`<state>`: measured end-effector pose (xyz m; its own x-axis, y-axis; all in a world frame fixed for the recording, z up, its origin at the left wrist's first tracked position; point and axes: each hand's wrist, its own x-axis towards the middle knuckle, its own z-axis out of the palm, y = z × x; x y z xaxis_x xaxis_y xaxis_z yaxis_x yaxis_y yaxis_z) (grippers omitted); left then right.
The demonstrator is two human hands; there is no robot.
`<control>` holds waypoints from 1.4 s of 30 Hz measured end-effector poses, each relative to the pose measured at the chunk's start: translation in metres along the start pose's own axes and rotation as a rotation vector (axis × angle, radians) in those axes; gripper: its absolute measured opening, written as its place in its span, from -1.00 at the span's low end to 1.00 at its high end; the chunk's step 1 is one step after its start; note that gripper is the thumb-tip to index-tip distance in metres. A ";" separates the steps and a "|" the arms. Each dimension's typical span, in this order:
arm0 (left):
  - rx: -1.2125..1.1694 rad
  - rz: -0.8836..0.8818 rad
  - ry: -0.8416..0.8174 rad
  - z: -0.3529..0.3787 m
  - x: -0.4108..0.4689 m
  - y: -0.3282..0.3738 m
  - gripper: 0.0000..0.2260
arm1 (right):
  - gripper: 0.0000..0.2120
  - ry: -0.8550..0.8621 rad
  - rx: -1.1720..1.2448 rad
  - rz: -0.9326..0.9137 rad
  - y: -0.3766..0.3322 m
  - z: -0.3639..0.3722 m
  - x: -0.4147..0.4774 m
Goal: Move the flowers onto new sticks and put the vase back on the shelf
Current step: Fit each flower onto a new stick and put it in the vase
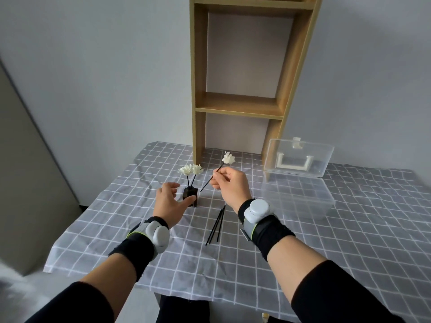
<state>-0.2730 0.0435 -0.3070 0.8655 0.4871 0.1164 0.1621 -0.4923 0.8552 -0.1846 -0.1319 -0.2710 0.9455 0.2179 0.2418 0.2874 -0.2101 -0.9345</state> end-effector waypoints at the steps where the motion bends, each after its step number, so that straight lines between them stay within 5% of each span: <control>1: 0.028 0.010 -0.023 0.000 0.003 -0.001 -0.38 | -0.87 0.004 -0.008 -0.008 -0.001 0.005 0.003; 22: 0.156 0.043 -0.191 0.018 0.037 -0.018 -0.21 | -0.80 -0.014 -0.284 -0.171 0.001 0.044 0.024; 42: 0.180 0.093 -0.212 0.018 0.040 -0.021 -0.41 | -0.81 -0.177 -0.445 -0.064 0.014 0.056 0.015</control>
<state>-0.2336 0.0609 -0.3296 0.9573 0.2814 0.0658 0.1424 -0.6575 0.7399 -0.1746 -0.0781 -0.2951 0.8945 0.3942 0.2108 0.4179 -0.5699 -0.7075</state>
